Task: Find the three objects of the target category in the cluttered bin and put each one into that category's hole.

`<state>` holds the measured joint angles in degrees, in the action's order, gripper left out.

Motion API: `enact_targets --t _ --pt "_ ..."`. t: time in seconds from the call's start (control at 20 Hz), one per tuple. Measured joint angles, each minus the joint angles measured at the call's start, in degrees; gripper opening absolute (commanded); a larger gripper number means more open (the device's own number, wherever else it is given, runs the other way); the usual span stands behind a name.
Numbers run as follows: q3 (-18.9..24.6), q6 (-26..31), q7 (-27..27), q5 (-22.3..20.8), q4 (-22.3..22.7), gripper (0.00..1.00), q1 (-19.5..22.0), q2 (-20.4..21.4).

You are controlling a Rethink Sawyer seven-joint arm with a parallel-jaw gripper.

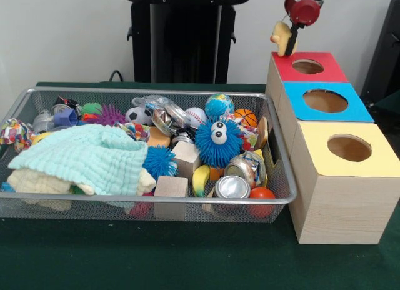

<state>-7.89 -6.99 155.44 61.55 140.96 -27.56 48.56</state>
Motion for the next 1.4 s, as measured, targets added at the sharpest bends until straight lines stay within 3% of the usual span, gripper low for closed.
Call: enact_targets --t 0.4,0.8,1.4 --pt "-3.8 3.8 0.0 2.1 -2.2 0.0 -3.2 -1.8" --pt "-11.7 11.6 0.1 2.5 -7.4 0.0 -9.0 -6.5" --pt "-21.5 21.1 4.0 1.3 -21.4 0.0 -12.8 -15.6"
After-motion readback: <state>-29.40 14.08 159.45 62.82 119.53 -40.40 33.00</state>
